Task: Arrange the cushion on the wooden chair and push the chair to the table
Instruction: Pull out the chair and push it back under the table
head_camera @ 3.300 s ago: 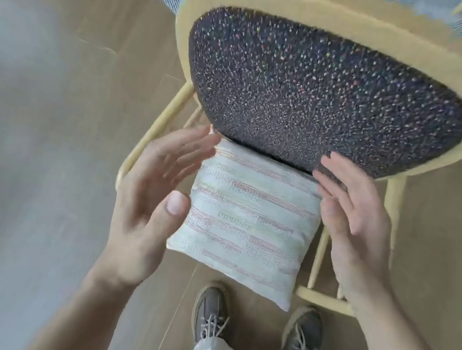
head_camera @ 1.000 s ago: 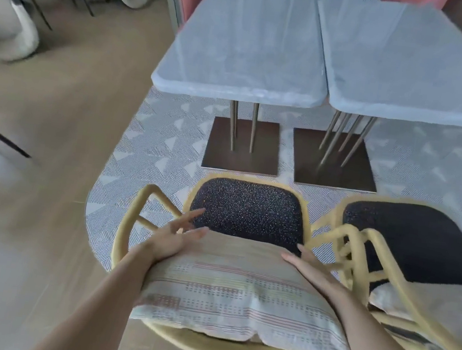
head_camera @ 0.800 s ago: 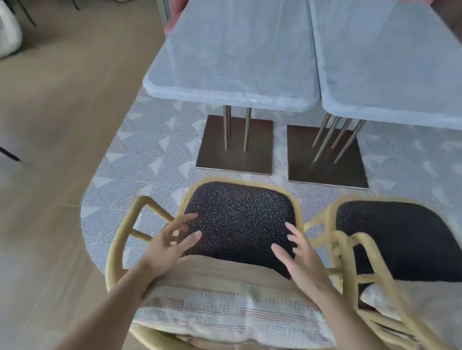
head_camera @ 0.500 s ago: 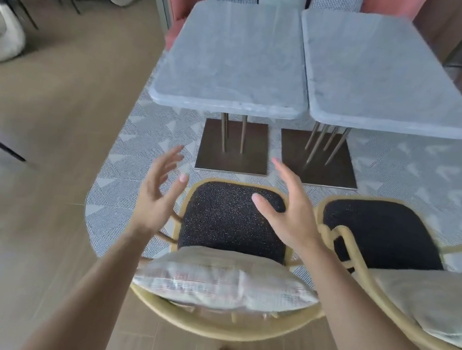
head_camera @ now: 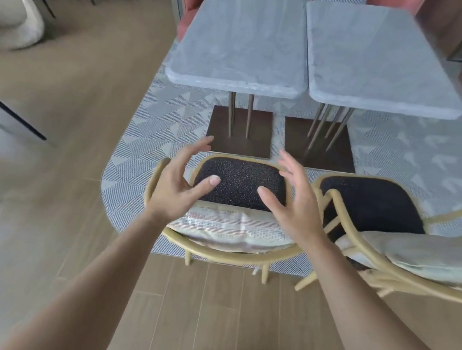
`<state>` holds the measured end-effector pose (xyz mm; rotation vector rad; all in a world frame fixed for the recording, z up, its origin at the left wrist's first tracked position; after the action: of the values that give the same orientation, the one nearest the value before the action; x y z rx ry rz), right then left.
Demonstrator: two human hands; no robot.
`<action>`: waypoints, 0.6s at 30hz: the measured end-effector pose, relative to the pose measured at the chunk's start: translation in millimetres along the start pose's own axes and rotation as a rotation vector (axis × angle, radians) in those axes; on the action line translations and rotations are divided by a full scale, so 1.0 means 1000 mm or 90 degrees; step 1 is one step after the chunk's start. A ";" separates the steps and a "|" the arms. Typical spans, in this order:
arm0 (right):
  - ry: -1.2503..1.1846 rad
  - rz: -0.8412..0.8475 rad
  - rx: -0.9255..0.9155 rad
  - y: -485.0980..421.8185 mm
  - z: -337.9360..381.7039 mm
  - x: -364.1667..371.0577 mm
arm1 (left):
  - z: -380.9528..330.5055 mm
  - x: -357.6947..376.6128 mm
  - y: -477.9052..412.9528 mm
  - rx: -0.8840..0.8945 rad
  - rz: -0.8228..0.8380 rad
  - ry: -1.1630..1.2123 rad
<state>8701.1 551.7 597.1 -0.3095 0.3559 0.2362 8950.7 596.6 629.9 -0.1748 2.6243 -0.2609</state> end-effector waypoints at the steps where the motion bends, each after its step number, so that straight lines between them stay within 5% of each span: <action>1: 0.007 0.009 0.003 0.004 -0.004 0.006 | 0.006 0.006 0.003 0.007 0.021 -0.019; 5: 0.065 0.078 0.034 0.025 -0.028 0.038 | 0.044 0.024 0.011 -0.049 0.112 -0.094; 12: 0.203 0.247 0.108 0.073 -0.074 0.076 | 0.113 0.080 0.050 -0.150 0.475 -0.325; 18: 0.569 0.442 0.000 0.086 -0.108 0.114 | 0.149 0.116 0.068 -0.029 0.568 -0.603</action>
<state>8748.6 614.3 436.3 -0.2690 1.3519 0.7826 8917.4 620.3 433.8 0.6810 1.5513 0.1697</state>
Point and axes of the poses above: each hand's wrist, its own y-axis away from the middle knuckle, its own x-axis out of the palm, z = x × y, the point moved 4 cm from there along -y, towards the middle knuckle, and after that the axes turned 3 degrees about -x, right-handed, at the moved point
